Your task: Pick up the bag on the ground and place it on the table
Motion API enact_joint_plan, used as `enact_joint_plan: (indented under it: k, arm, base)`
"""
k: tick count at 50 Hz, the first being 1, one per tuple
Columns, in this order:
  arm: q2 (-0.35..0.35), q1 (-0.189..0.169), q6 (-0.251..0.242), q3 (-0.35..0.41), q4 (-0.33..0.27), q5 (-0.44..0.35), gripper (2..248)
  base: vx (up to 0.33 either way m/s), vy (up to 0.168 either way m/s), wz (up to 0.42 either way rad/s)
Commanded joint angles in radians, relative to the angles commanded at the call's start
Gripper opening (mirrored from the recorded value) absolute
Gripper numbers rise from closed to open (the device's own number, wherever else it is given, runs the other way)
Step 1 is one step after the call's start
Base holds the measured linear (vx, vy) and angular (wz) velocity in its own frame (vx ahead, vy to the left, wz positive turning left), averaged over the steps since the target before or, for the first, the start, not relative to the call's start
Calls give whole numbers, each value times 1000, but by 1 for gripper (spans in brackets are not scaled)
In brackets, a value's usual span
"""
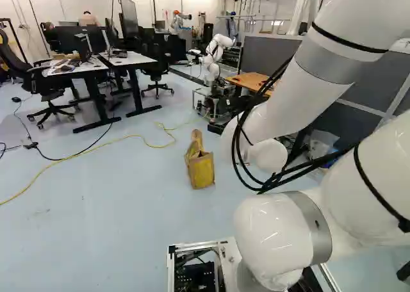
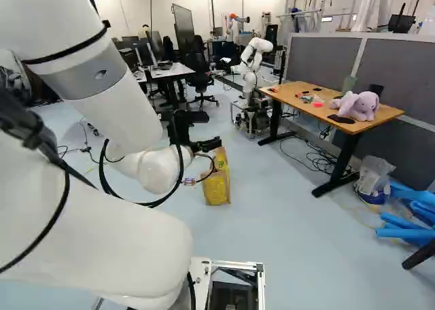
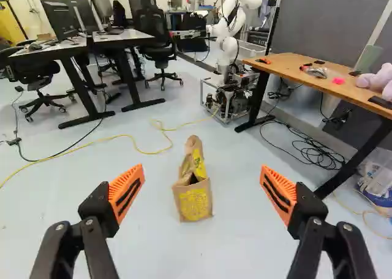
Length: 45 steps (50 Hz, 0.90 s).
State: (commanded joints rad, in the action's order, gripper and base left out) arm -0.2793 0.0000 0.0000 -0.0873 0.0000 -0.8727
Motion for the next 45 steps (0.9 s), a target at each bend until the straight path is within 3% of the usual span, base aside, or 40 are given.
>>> enact_joint_plan:
  k: [45]
  arm:
    - [0, 0, 0, 0, 0, 0, 247]
  base:
    - [73, 3, -6]
